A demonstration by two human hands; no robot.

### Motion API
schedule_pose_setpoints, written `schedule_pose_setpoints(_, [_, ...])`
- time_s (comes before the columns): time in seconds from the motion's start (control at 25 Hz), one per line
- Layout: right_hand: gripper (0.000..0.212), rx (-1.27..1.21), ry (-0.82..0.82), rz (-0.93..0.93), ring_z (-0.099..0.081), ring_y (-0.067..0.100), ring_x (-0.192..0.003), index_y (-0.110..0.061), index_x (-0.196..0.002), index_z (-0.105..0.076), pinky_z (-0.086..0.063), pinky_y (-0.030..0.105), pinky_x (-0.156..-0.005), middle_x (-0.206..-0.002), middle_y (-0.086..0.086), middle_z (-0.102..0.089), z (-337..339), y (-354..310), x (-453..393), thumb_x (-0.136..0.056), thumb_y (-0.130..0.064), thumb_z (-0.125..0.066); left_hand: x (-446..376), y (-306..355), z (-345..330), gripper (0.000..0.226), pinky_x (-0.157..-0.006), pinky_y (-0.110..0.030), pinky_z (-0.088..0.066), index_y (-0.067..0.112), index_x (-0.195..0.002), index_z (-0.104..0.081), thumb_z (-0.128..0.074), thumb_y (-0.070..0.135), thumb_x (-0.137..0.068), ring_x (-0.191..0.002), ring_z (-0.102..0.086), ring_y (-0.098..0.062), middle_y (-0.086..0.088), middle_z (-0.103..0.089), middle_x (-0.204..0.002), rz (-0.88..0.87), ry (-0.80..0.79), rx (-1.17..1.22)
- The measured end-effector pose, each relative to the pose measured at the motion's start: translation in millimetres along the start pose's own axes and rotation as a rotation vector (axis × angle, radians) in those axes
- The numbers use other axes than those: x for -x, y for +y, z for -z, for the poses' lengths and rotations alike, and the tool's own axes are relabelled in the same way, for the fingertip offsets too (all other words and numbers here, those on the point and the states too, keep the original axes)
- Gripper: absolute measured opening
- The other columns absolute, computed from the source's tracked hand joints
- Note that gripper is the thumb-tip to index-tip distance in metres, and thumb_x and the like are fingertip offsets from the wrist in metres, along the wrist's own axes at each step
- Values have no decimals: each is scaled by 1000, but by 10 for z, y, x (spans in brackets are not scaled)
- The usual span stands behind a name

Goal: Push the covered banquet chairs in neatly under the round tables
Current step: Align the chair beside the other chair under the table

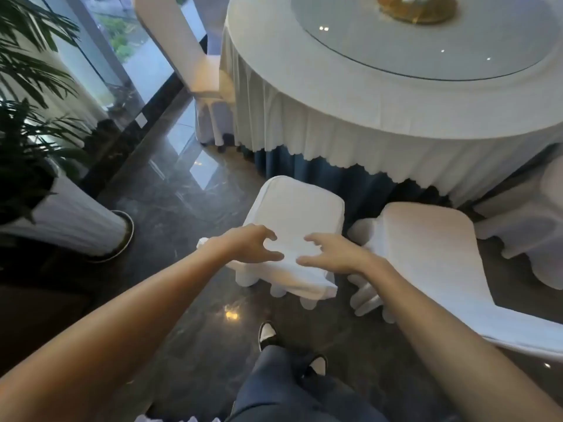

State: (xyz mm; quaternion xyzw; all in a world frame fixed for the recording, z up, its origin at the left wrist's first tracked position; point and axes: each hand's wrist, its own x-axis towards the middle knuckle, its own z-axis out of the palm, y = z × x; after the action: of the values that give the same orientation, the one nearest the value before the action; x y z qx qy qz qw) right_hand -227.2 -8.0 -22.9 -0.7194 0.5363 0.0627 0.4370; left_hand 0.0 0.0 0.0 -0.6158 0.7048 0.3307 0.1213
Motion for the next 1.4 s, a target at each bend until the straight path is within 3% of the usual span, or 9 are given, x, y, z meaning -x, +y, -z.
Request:
schedule_pose_setpoints(0.16, [85, -23, -134, -7, -50, 17, -122, -32, -145, -38, -44, 38, -101, -142, -9, -47, -415, -70, 31, -73, -68, -65, 37, -358, -136, 99, -110, -36, -38, 38, -141, -46, -63, 87, -56, -130, -49, -14, 15, -52, -141, 22, -214, 14])
schedule_pose_setpoints(0.24, [70, 53, -127, -11, -54, 18, -113, -27, -136, -47, -47, 35, -91, -134, -7, -52, -574, -66, -42, -75, -55, -66, -40, -575, -204, 80, -101, -35, -46, 43, -128, -54, -69, 77, -58, -119, -58, -14, 17, -62, -124, -31, -223, -80])
schedule_pose_setpoints(0.32, [51, 173, -53, -34, -56, 21, -105, -26, -126, -50, -46, 34, -78, -123, -2, -57, -704, -44, -113, -80, -41, -64, -120, -754, -267, 52, -93, -37, -50, 43, -118, -60, -68, 56, -69, -109, -64, -16, 15, -68, -113, -114, -157, -205])
schedule_pose_setpoints(0.48, [55, 217, 121, -184, -56, 28, -111, -33, -130, -44, -51, 46, -85, -126, -1, -59, -990, -91, -168, -78, -23, -59, -223, -979, -309, 50, -97, -36, -48, 42, -127, -59, -62, 29, -80, -116, -60, -13, 14, -65, -126, -231, -23, -256])
schedule_pose_setpoints(0.6, [56, 163, 263, -225, -57, 24, -116, -33, -132, -53, -46, 38, -91, -127, -5, -63, -1113, -150, -201, -79, -16, -60, -322, -1070, -310, 46, -87, -35, -49, 43, -124, -59, -61, 32, -80, -113, -62, -14, 14, -67, -121, -337, -7, -313])
schedule_pose_setpoints(0.76, [46, 174, 407, -243, -63, 21, -107, -33, -119, -65, -49, 32, -82, -114, -7, -71, -1140, -155, -310, -75, -19, -63, -421, -1143, -259, 46, -85, -36, -51, 44, -123, -60, -60, 33, -78, -110, -64, -16, 17, -67, -121, -403, 24, -329])
schedule_pose_setpoints(0.92, [30, 154, 483, -236, -65, 23, -96, -31, -105, -68, -39, 31, -66, -100, -6, -72, -880, -238, -534, -75, -25, -66, -634, -1126, 18, 51, -81, -33, -50, 46, -122, -63, -59, 25, -76, -104, -65, -16, 18, -70, -117, -387, 93, -278])
schedule_pose_setpoints(1.12, [26, 162, 498, -231, -65, 28, -86, -26, -101, -67, -42, 31, -65, -93, -1, -71, -316, -206, -961, -77, -20, -61, -1127, -984, 537, 44, -67, -34, -47, 46, -111, -68, -54, 19, -79, -77, -63, -20, 8, -72, -88, -315, 103, -253])
schedule_pose_setpoints(1.4, [17, 134, 511, -208, -64, 23, -81, -25, -95, -66, -56, 36, -68, -86, -2, -69, 440, 81, -1541, -78, -20, -64, -1944, -726, 1013, 46, -63, -31, -40, 48, -111, -69, -53, 18, -80, -71, -59, -18, 10, -72, -84, -231, 167, -203])
